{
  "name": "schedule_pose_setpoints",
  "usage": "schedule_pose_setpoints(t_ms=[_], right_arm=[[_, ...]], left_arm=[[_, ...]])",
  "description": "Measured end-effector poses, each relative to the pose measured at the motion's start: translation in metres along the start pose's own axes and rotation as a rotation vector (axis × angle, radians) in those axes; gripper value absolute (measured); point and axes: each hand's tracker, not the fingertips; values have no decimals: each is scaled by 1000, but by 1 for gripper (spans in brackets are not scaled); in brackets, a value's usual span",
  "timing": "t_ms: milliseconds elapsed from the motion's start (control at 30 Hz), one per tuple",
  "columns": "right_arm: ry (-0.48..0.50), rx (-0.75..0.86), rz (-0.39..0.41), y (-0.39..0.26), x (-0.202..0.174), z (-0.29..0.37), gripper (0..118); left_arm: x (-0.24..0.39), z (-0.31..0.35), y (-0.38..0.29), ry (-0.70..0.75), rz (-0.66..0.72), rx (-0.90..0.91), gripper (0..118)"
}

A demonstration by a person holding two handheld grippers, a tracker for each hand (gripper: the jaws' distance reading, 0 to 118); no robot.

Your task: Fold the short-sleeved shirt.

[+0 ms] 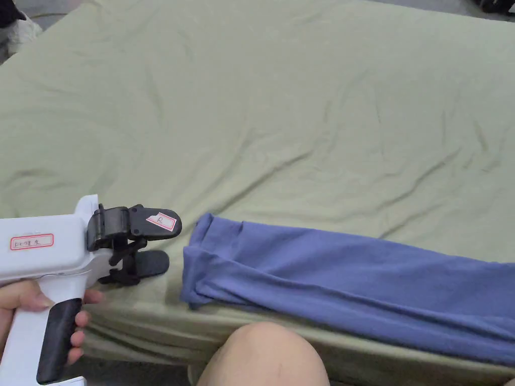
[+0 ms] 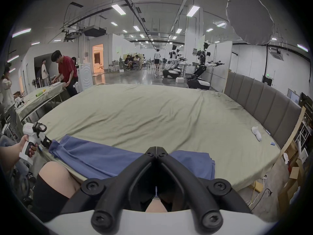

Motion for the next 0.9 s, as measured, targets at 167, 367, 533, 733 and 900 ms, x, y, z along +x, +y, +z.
schedule_pose_setpoints(t_ms=[167, 367, 533, 733, 900], right_arm=[[32, -18, -36, 3, 0, -15, 2], [80, -25, -42, 3, -3, -22, 2], [101, -20, -11, -1, 1, -16, 2], [131, 17, -23, -4, 14, -12, 2], [156, 32, -28, -12, 27, -12, 2]], left_arm=[[17, -51, 15, 48, -90, -122, 117], [29, -77, 5, 217, -150, -182, 4], [37, -72, 18, 265, -136, -85, 4], [44, 32, 49, 441, -60, 91, 4], [98, 45, 50, 542, -111, 92, 4]])
